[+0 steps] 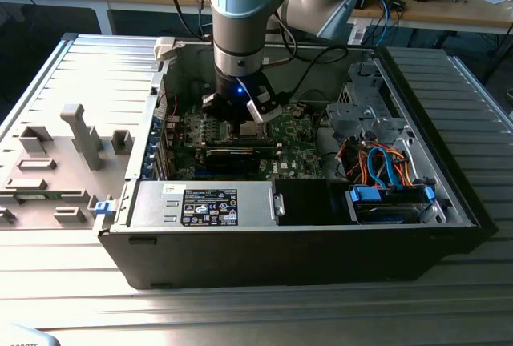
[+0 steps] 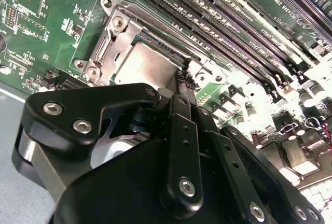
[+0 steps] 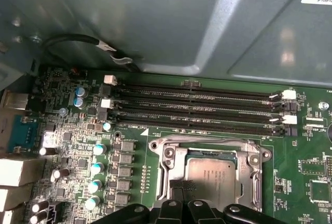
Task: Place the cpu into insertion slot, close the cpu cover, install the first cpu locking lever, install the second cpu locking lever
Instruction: 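Install the second cpu locking lever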
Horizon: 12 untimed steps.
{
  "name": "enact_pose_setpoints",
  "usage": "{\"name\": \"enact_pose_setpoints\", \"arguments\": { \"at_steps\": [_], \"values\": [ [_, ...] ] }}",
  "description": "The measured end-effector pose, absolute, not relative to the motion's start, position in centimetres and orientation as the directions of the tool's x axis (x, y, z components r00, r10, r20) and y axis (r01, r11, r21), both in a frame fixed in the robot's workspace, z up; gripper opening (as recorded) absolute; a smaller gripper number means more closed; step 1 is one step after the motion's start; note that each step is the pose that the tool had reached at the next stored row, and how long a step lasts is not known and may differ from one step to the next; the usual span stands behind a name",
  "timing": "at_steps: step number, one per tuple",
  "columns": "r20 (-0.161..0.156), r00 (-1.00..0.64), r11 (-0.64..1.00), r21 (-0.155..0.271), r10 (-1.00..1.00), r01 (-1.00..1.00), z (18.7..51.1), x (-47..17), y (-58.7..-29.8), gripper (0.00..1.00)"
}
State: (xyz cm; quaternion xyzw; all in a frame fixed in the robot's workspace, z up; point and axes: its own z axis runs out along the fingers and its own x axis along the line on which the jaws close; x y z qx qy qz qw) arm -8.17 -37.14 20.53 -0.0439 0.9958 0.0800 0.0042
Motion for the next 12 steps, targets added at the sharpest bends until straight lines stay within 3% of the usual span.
{"name": "enact_pose_setpoints", "arguments": {
  "at_steps": [12],
  "values": [
    [-0.011, -0.996, 0.99, 0.112, -0.087, -0.088, 20.5, -7.9, -35.9, 0.11]
  ]
}}
